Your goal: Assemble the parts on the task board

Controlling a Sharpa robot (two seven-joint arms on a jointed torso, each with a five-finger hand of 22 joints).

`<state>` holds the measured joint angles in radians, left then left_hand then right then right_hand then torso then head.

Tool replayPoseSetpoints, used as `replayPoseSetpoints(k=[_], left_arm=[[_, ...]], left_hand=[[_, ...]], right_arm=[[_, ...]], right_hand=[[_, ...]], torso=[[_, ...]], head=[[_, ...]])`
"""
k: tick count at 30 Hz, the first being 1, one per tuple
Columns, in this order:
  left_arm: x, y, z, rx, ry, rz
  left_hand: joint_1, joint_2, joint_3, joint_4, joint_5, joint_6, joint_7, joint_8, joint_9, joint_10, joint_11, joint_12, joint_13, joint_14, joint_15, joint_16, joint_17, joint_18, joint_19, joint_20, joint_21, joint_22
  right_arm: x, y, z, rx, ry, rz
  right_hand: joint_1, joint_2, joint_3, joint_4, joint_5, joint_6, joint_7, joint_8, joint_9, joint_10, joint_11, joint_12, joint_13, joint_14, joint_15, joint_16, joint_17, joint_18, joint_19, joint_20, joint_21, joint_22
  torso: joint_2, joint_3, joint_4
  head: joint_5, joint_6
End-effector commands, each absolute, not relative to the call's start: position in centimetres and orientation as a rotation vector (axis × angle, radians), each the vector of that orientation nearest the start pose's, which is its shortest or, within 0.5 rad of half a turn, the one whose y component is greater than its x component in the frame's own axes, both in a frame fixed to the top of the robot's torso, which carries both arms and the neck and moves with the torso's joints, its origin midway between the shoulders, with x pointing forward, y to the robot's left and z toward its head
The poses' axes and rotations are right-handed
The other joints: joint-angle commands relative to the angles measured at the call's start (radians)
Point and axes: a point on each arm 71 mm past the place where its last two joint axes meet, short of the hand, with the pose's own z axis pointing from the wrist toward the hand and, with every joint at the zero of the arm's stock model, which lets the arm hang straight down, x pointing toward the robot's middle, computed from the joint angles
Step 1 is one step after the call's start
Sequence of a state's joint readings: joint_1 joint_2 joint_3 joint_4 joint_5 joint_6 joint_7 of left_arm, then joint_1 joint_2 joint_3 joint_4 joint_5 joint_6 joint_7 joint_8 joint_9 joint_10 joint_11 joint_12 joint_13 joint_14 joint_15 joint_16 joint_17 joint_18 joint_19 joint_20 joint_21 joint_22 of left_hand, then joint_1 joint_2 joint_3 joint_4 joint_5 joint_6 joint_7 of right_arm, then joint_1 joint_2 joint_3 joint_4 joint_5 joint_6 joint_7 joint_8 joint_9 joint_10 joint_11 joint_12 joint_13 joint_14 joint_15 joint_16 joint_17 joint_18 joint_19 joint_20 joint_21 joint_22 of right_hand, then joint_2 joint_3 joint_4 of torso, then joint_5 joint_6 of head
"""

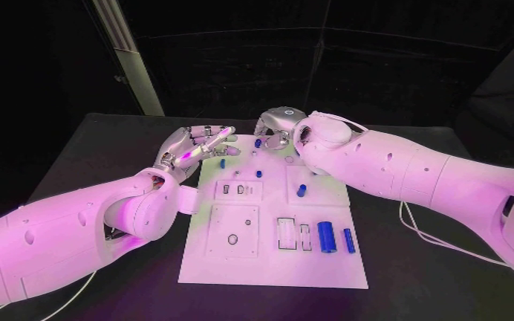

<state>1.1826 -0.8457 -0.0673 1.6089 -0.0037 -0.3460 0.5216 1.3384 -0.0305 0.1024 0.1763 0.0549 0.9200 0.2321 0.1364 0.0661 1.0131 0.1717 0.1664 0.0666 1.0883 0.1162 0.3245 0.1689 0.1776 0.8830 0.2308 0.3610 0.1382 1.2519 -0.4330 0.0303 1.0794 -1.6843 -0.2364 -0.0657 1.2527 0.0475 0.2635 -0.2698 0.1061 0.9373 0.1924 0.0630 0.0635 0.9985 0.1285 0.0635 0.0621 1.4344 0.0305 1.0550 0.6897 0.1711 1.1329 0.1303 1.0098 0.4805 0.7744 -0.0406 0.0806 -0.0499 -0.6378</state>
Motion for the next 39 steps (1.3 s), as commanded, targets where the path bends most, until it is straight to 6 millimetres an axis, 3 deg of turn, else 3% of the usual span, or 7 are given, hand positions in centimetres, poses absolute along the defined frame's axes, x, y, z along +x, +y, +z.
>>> replayPoseSetpoints(k=[1, 9, 14, 17, 20, 26, 39], left_arm=[[46.7, 18.8, -18.0, -1.038, 1.363, -1.657], [46.8, 19.5, -18.0, -1.039, 1.355, -1.643], [46.8, 19.7, -18.0, -1.04, 1.354, -1.641], [46.9, 19.7, -18.0, -1.04, 1.354, -1.641], [46.9, 19.7, -18.0, -1.04, 1.355, -1.641], [47.1, 19.6, -18.1, -1.04, 1.358, -1.641], [47.0, 19.6, -18.7, -1.044, 1.374, -1.633]], left_hand=[[-0.002, 0.011, 0.001, -0.005, -0.002, -0.005, 0.004, -0.005, -0.001, -0.007, 0.003, -0.004, -0.001, 0.002, 0.002, 0.0, 0.002, 0.005, 0.005, -0.001, 0.0, -0.001], [-0.002, 0.012, 0.001, -0.005, -0.002, -0.005, 0.004, -0.005, -0.001, -0.007, 0.003, -0.004, -0.001, 0.002, 0.002, 0.0, 0.002, 0.005, 0.005, -0.001, 0.0, -0.001], [-0.002, 0.012, 0.001, -0.005, -0.002, -0.005, 0.004, -0.005, 0.0, -0.007, 0.003, -0.004, -0.001, 0.002, 0.002, 0.0, 0.002, 0.006, 0.005, -0.001, 0.0, -0.001], [-0.002, 0.013, 0.001, -0.005, -0.002, -0.004, 0.003, -0.005, 0.0, -0.006, 0.003, -0.004, -0.001, 0.002, 0.002, 0.0, 0.002, 0.006, 0.005, -0.001, 0.0, -0.001], [-0.002, 0.013, 0.001, -0.005, -0.002, -0.004, 0.003, -0.005, 0.0, -0.006, 0.003, -0.004, -0.001, 0.002, 0.002, 0.0, 0.002, 0.006, 0.005, -0.001, 0.0, -0.001], [-0.002, 0.013, 0.001, -0.005, -0.002, -0.004, 0.003, -0.005, 0.0, -0.006, 0.003, -0.004, -0.001, 0.002, 0.002, 0.0, 0.002, 0.006, 0.005, -0.001, 0.0, -0.001], [-0.002, 0.014, 0.001, -0.005, -0.002, -0.004, 0.002, -0.005, 0.0, -0.005, 0.003, -0.004, -0.001, 0.002, 0.002, 0.0, 0.003, 0.006, 0.006, -0.001, 0.0, -0.002]], right_arm=[[56.2, -11.5, -15.0, -0.334, 1.489, 0.557], [55.2, -16.9, -14.2, -0.187, 1.576, 0.573], [54.8, -19.5, -14.4, -0.156, 1.657, 0.525], [54.8, -20.8, -14.6, -0.14, 1.699, 0.49], [54.8, -21.6, -14.8, -0.132, 1.72, 0.459], [55.3, -22.1, -15.1, -0.145, 1.738, 0.401], [56.0, -22.0, -15.4, -0.146, 1.744, 0.372]], right_hand=[[-0.01, -0.009, -0.003, 0.013, 0.0, 0.003, 0.001, 0.004, 0.004, 0.023, -0.003, 0.016, 0.004, 0.001, -0.003, 0.009, 0.015, 0.01, 0.001, 0.001, 0.005, 0.012], [-0.091, -0.065, -0.066, 0.08, 0.06, -0.002, -0.024, 0.002, 0.003, 0.257, -0.048, 0.151, 0.06, 0.032, -0.035, 0.098, 0.13, -0.003, 0.054, -0.028, 0.07, 0.106], [-0.106, -0.102, -0.146, 0.144, 0.097, -0.03, -0.052, 0.01, 0.006, 0.36, -0.081, 0.485, 0.332, 0.058, -0.058, 0.198, 0.281, -0.024, 0.108, -0.058, 0.13, 0.209], [-0.089, -0.092, -0.2, 0.222, 0.105, -0.052, -0.045, 0.021, 0.008, 0.316, -0.071, 0.936, 0.801, 0.072, -0.05, 0.292, 0.427, -0.041, 0.143, -0.05, 0.178, 0.288], [-0.066, -0.101, -0.232, 0.266, 0.103, -0.07, -0.031, 0.035, 0.008, 0.311, -0.062, 1.094, 0.975, 0.079, -0.042, 0.343, 0.515, -0.043, 0.164, -0.045, 0.214, 0.348], [-0.047, -0.109, -0.255, 0.311, 0.133, -0.085, -0.026, 0.051, 0.008, 0.335, -0.054, 1.19, 1.089, 0.09, -0.039, 0.389, 0.601, -0.058, 0.199, -0.037, 0.264, 0.435], [-0.008, -0.098, -0.249, 0.321, 0.148, -0.097, -0.023, 0.062, 0.008, 0.343, -0.051, 1.222, 1.13, 0.093, -0.035, 0.409, 0.636, -0.062, 0.209, -0.033, 0.285, 0.469]], torso=[[-0.002, 0.0003, -0.0025], [-0.009, 0.0004, -0.0194], [-0.012, 0.0015, -0.0255], [-0.013, 0.0019, -0.0268], [-0.013, 0.0022, -0.0274], [-0.011, 0.0035, -0.0246], [-0.01, 0.0005, -0.0232]], head=[[0.0, 0.003], [-0.003, 0.011], [-0.007, 0.014], [-0.01, 0.014], [-0.011, 0.016], [-0.018, 0.018], [-0.022, 0.012]])
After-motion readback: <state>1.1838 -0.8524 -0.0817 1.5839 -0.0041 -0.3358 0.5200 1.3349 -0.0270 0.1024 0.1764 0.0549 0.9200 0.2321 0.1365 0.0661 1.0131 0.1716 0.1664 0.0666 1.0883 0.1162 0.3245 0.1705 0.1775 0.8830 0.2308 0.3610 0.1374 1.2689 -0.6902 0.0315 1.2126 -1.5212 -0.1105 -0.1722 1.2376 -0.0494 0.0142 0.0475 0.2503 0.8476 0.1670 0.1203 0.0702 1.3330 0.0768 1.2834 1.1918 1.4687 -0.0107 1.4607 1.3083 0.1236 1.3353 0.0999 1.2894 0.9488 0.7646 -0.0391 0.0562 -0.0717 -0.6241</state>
